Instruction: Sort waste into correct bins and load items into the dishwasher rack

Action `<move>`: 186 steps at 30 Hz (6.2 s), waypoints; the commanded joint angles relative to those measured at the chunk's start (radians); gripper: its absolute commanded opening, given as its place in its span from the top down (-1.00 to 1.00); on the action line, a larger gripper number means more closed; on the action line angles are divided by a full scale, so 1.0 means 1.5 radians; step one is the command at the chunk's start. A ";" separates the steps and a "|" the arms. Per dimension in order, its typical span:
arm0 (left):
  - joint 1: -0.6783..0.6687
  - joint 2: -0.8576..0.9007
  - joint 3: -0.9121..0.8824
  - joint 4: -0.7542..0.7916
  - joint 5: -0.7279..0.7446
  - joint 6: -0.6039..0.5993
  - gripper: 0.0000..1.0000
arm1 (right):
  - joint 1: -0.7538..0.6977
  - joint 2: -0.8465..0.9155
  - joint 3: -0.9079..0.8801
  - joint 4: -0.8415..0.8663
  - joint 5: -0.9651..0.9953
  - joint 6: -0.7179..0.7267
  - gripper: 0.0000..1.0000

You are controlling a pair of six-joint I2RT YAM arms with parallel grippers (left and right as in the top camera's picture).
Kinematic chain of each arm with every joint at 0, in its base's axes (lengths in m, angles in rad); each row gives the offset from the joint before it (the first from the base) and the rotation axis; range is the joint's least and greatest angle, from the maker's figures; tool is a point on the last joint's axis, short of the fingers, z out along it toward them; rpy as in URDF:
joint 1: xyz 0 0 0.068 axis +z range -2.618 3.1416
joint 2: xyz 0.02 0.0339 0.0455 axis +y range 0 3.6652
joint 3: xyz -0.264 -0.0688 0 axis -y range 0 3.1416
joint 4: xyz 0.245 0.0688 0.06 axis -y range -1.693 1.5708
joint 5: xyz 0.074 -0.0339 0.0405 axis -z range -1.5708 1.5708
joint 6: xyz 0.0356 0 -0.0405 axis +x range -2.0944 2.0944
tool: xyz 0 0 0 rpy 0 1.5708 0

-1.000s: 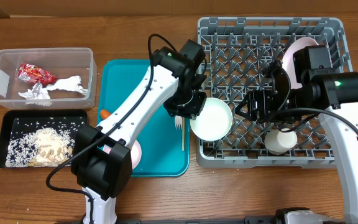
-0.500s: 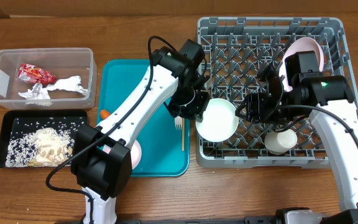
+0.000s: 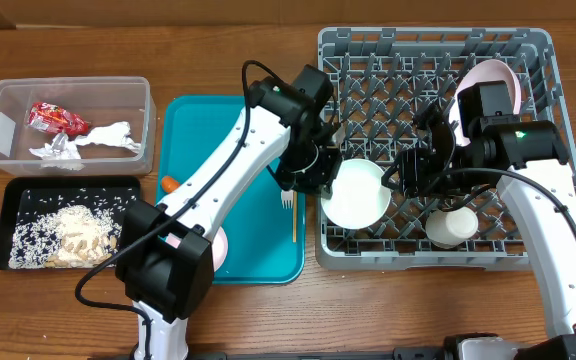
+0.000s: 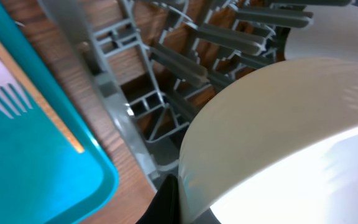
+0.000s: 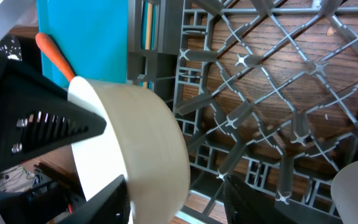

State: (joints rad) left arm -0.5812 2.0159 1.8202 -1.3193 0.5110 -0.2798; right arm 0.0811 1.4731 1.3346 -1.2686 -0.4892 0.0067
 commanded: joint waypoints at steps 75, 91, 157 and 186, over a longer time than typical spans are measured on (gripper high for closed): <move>0.417 -0.025 0.149 0.139 0.175 -0.003 -1.00 | 0.018 0.005 0.107 0.327 0.818 -0.075 0.92; 0.426 -0.025 0.149 0.139 -0.157 -0.003 -1.00 | 0.190 0.117 0.106 0.479 1.094 -0.103 0.92; 0.426 -0.025 0.149 0.139 -0.178 -0.003 -1.00 | 0.335 0.389 0.105 0.627 1.158 -0.474 0.82; 0.426 -0.025 0.149 0.139 -0.178 -0.003 -1.00 | 0.412 0.349 0.106 0.725 1.238 -0.455 -0.75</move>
State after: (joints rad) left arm 0.0597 2.0090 2.0262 -1.1114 0.2497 -0.3042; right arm 0.6632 2.0411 1.4883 -0.1951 1.3430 -0.7097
